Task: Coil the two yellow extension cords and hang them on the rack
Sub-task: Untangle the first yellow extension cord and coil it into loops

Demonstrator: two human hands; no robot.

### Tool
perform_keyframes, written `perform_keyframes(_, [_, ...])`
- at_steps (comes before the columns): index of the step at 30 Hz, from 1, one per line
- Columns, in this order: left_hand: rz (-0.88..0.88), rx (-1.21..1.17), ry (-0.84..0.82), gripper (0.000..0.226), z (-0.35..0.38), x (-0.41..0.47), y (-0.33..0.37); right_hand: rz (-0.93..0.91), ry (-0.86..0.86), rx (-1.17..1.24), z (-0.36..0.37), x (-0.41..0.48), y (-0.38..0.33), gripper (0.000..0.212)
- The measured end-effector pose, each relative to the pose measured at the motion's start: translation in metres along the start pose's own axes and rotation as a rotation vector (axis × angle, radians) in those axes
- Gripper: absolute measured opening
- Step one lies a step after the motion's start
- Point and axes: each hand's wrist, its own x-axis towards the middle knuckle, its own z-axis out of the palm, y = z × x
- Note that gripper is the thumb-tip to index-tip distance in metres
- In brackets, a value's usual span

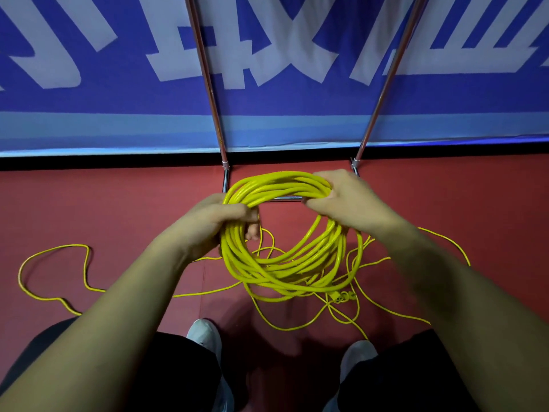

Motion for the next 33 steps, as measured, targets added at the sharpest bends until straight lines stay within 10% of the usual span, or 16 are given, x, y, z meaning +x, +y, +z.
perform_keyframes(8, [0.052,0.325,-0.008,0.058,0.009,-0.004,0.004,-0.112,-0.003,-0.432,-0.01,-0.01,-0.019,0.014])
perform_keyframes(15, [0.126,0.651,0.088,0.031,0.025,-0.001,0.002,-0.285,-0.032,-0.642,0.014,-0.015,-0.043,0.03])
perform_keyframes(33, [0.028,-0.199,0.159,0.012,0.022,0.0,0.004,0.014,-0.154,0.291,0.007,0.003,-0.008,0.016])
